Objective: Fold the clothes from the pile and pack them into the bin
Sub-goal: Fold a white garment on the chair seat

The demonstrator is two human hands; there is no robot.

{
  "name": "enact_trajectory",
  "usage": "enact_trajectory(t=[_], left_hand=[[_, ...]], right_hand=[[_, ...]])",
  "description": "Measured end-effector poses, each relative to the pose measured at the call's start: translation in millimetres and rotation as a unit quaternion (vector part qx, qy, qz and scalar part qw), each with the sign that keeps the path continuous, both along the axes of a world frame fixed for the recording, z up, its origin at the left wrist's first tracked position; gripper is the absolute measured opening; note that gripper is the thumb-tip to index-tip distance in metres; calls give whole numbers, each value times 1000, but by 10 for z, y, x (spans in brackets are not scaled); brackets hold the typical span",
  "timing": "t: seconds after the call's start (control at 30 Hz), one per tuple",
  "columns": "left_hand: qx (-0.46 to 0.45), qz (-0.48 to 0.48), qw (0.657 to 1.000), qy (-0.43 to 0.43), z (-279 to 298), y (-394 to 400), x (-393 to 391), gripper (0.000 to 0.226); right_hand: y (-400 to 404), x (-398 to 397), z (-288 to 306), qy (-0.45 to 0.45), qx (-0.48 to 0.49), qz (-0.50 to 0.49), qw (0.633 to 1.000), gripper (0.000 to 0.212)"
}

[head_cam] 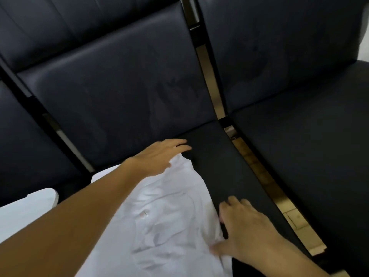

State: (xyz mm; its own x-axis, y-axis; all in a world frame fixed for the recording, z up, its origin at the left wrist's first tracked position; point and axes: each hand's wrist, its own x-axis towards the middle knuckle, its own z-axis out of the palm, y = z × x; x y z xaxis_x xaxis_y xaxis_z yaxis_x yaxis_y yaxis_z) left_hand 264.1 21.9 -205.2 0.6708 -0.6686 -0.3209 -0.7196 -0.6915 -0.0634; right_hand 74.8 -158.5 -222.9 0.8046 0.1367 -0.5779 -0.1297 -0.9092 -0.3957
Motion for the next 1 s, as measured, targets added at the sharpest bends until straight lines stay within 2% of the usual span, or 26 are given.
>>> enact_trajectory(t=[0.07, 0.13, 0.23, 0.3, 0.33, 0.43, 0.5, 0.57, 0.63, 0.7, 0.77, 0.8, 0.83, 0.93, 0.97, 1.0], left_hand=[[19, -35, 999, -7, -64, -287, 74, 63], [32, -3, 999, 31, -116, -361, 116, 45], [47, 49, 995, 76, -126, -270, 131, 19], [73, 71, 991, 85, -134, -128, 149, 16], [77, 88, 989, 87, -92, -28, 137, 14], [0, 161, 984, 83, 112, 260, 58, 24], [-62, 188, 980, 29, 367, 471, -15, 14], [-110, 198, 974, -25, 712, 723, -138, 7], [-142, 197, 967, -80, 1127, 986, -308, 9], [-171, 205, 957, -115, 1551, 1225, -520, 12], [-196, 213, 949, -125, 1988, 1415, -870, 20], [-203, 213, 949, -116, 2186, 1501, -1078, 17], [-209, 212, 950, -94, 2372, 1564, -1322, 6], [-184, 243, 950, -64, 2759, 1810, -1994, 41], [-195, 242, 948, -72, 2803, 1868, -2170, 36], [-197, 239, 947, -88, 2832, 1906, -2363, 21]], right_hand=[[56, 10, -43, 6, -8, 17, 1000, 80], [101, 13, -82, 14, -19, 38, 999, 77], [125, -3, -98, -17, 1, 22, 1000, 45], [83, -11, -115, -49, 60, -12, 997, 15], [59, -11, -104, -65, 108, -46, 991, 13], [-6, 26, -114, -114, 282, -174, 937, 19], [-20, 62, -71, -193, 334, -248, 888, 25], [-44, 95, 73, -244, 357, -293, 853, 20], [-139, 110, 324, -237, 390, -271, 848, 16], [-291, 59, 640, -181, 387, -149, 892, 23], [-414, -19, 973, -206, 304, -38, 929, 16], [-463, -72, 1130, -249, 269, -23, 930, 19], [-500, -126, 1283, -301, 253, -33, 919, 25], [-540, -324, 1633, -433, 292, -66, 850, 35], [-553, -403, 1740, -466, 310, -76, 825, 34], [-577, -467, 1834, -496, 319, -73, 804, 34]])
